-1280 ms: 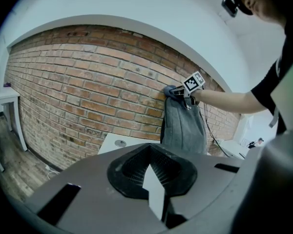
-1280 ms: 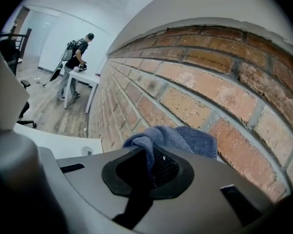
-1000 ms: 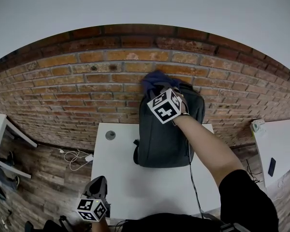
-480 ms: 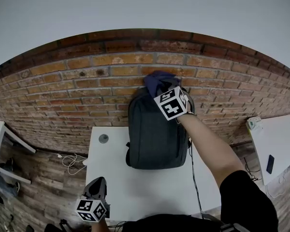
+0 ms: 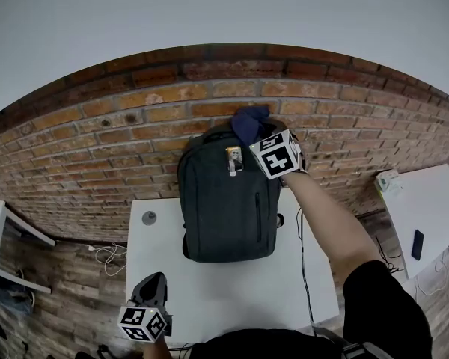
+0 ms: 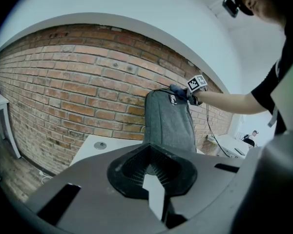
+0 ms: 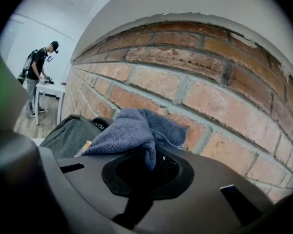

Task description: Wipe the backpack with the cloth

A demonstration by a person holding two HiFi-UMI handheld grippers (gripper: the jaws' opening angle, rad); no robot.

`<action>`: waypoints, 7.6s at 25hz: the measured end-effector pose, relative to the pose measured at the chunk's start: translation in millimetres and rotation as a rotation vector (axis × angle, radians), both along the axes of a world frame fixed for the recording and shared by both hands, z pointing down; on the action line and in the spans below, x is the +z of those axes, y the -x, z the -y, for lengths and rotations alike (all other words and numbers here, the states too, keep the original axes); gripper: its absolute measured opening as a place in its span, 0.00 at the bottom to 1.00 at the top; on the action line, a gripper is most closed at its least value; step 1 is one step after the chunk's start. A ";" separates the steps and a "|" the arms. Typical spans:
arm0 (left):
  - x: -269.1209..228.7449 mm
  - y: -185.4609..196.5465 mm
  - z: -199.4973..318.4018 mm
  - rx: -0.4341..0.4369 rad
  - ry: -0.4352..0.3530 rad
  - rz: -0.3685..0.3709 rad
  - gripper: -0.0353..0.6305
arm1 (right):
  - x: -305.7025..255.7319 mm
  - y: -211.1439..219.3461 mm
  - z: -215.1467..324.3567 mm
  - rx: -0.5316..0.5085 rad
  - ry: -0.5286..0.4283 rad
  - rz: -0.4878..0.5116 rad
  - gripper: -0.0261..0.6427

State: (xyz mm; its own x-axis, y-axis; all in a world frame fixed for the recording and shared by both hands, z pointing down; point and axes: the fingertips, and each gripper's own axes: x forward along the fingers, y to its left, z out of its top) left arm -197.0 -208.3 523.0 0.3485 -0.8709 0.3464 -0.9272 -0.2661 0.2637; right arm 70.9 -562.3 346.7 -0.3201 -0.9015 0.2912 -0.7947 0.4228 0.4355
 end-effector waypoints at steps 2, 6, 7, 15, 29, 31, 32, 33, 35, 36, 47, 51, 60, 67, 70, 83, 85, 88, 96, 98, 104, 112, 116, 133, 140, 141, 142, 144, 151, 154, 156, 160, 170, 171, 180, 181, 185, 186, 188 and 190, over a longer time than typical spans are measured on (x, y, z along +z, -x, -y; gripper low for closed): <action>-1.4 -5.5 1.7 0.006 -0.001 0.002 0.05 | 8.2 -15.6 1.4 0.016 0.027 0.017 0.07; -3.1 -13.7 3.9 0.018 0.001 0.012 0.05 | 22.4 -36.4 2.2 0.005 0.118 0.166 0.07; -3.3 -14.8 3.8 0.018 0.002 0.015 0.05 | 23.3 -38.2 1.5 0.000 0.125 0.183 0.07; -5.3 -13.9 -0.5 0.007 0.007 0.030 0.05 | 24.6 -42.8 2.0 0.000 0.089 0.155 0.07; -5.3 -25.9 0.1 0.027 0.009 0.037 0.05 | 73.2 -91.2 -10.9 0.040 0.151 0.072 0.07; -5.5 -27.9 0.1 0.030 0.008 0.038 0.05 | 80.3 -94.2 -15.5 0.038 0.150 0.051 0.07; -5.3 -28.2 0.0 0.031 0.008 0.038 0.05 | 84.2 -95.9 -17.7 0.038 0.153 0.045 0.07; -5.0 -28.3 -0.2 0.031 0.008 0.038 0.05 | 88.1 -97.3 -19.8 0.035 0.158 0.041 0.07; -4.3 -28.1 -0.7 0.031 0.010 0.038 0.05 | 96.8 -99.7 -24.5 0.027 0.170 0.032 0.07; -4.2 -28.3 -0.9 0.031 0.011 0.038 0.05 | 101.5 -100.7 -27.2 0.022 0.175 0.023 0.07; -5.5 -36.1 -3.0 0.051 0.003 0.035 0.05 | 145.7 -97.3 -70.7 -0.057 0.185 -0.142 0.07; -6.4 -38.3 -4.5 0.054 -0.003 0.035 0.05 | 152.9 -95.1 -83.2 -0.073 0.187 -0.164 0.07; -10.0 -35.7 -8.1 0.056 -0.013 0.032 0.05 | 177.5 -88.3 -109.6 -0.107 0.235 -0.192 0.07; -11.8 -38.0 -7.3 0.077 -0.017 0.031 0.05 | 205.8 -81.7 -141.4 -0.169 0.293 -0.205 0.07; -13.4 -40.2 -6.2 0.092 -0.021 0.032 0.05 | 214.4 -78.3 -156.0 -0.201 0.314 -0.203 0.07; -17.6 -51.5 0.1 0.172 -0.031 0.041 0.05 | 267.5 -70.8 -218.6 -0.226 0.438 -0.158 0.07; -17.8 -53.3 1.4 0.182 -0.031 0.040 0.05 | 279.1 -69.3 -231.7 -0.226 0.467 -0.143 0.07; -18.1 -56.7 4.2 0.198 -0.035 0.039 0.05 | 294.8 -64.4 -250.7 -0.232 0.506 -0.127 0.07; -14.9 -63.0 9.5 0.229 -0.024 0.036 0.05 | 318.6 -47.9 -281.3 -0.240 0.573 -0.094 0.07; -14.3 -63.9 10.1 0.234 -0.024 0.034 0.05 | 320.2 -45.6 -284.6 -0.245 0.580 -0.095 0.07; -10.8 -64.3 10.0 0.241 -0.012 0.040 0.05 | 300.2 -36.5 -278.3 -0.251 0.548 -0.025 0.07; -10.0 -58.3 8.7 0.228 -0.011 0.031 0.05 | 242.1 -20.1 -245.4 -0.239 0.426 0.024 0.07; -8.8 -50.5 7.7 0.210 -0.011 0.023 0.05 | 221.5 -17.7 -232.4 -0.228 0.374 0.054 0.07; -7.5 -21.6 -1.0 0.126 -0.002 0.031 0.05 | 112.2 -14.3 -139.9 -0.185 0.144 0.173 0.07; -3.8 -8.0 -6.1 0.081 0.012 0.031 0.05 | 82.4 -11.2 -108.4 -0.174 0.094 0.209 0.07; -3.0 -7.3 -6.9 0.076 0.013 0.030 0.05 | 78.9 -11.1 -105.4 -0.179 0.089 0.217 0.07; -2.2 -6.7 -7.7 0.072 0.015 0.029 0.05 | 75.3 -11.1 -103.0 -0.184 0.083 0.224 0.07; -0.8 -5.7 -9.1 0.065 0.019 0.028 0.05 | 67.7 -11.2 -98.6 -0.193 0.067 0.237 0.07; 1.8 -4.0 -11.6 0.045 0.028 0.026 0.05 | 43.0 -4.3 -83.1 -0.240 0.043 0.283 0.07; 2.8 -3.4 -11.9 0.043 0.032 0.029 0.05 | 26.2 3.5 -74.5 -0.250 0.015 0.283 0.07; 2.0 -2.6 -12.1 0.038 0.031 0.030 0.05 | 16.3 10.4 -64.8 -0.243 0.009 0.276 0.07; 0.5 0.6 -12.4 0.026 0.029 0.030 0.05 | 15.2 16.8 -48.0 -0.201 0.048 0.264 0.07; 0.3 -7.4 -10.7 0.049 0.025 0.033 0.05 | 54.2 42.9 -71.2 -0.294 0.095 0.065 0.07; -0.2 -7.7 -11.0 0.050 0.025 0.033 0.05 | 57.6 45.0 -74.2 -0.301 0.104 0.064 0.07; -3.3 -1.5 -15.1 0.040 0.018 0.034 0.05 | 90.2 56.3 -104.0 -0.339 0.208 0.115 0.07; -3.3 -2.0 -15.2 0.043 0.018 0.034 0.05 | 94.4 56.8 -107.2 -0.338 0.222 0.117 0.07; -3.7 -3.8 -15.8 0.050 0.015 0.034 0.05 | 112.5 56.6 -119.7 -0.334 0.267 0.126 0.07; -3.9 -3.9 -15.9 0.052 0.015 0.033 0.05 | 115.2 56.6 -123.0 -0.334 0.268 0.122 0.07; -5.1 -4.1 -15.7 0.055 0.012 0.032 0.05 | 120.1 57.9 -129.5 -0.337 0.278 0.118 0.07; -6.4 -5.3 -15.2 0.060 0.009 0.032 0.05 | 125.0 58.6 -135.4 -0.337 0.292 0.125 0.07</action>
